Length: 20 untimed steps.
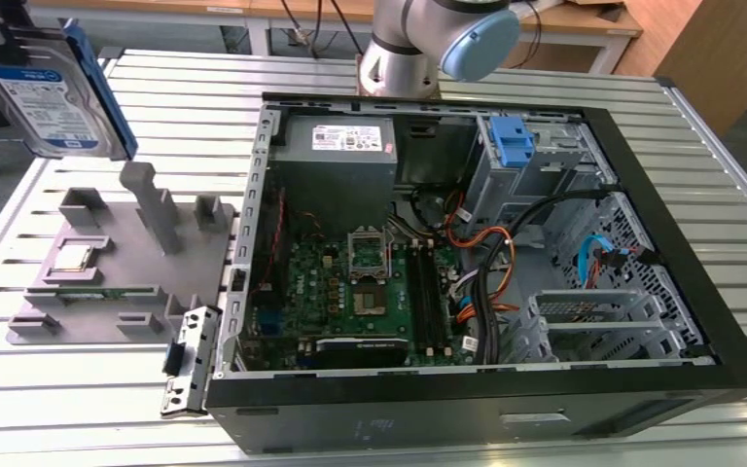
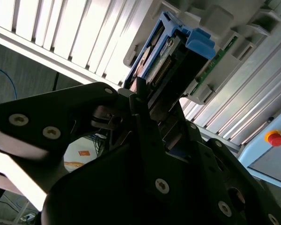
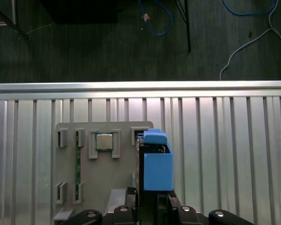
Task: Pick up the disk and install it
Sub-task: 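Pick up the disk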
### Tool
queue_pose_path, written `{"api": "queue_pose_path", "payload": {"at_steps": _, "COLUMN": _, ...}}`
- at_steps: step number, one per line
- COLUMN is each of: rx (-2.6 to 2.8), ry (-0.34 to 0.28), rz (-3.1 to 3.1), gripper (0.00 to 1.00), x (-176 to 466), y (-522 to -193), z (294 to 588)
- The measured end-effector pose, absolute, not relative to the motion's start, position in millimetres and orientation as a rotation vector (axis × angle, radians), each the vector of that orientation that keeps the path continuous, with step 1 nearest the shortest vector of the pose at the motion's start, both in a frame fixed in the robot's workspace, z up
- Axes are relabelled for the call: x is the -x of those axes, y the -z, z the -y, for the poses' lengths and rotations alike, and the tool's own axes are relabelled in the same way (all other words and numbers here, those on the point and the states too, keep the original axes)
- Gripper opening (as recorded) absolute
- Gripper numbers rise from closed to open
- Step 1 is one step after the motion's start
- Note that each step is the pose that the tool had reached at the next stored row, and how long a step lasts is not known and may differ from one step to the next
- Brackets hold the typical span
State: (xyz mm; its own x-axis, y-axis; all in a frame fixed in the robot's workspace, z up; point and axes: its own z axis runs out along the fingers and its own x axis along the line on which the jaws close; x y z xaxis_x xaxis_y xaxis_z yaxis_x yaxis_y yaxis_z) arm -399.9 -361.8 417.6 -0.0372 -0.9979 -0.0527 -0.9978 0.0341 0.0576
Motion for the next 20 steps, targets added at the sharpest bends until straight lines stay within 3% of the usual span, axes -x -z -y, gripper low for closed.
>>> {"api": "queue_pose_path", "payload": {"at_steps": 20, "rx": -2.178, "ry": 0.123, "rz": 2.257, "gripper": 0.35, "x": 399.9, "y": -420.7, "z": 361.7}}
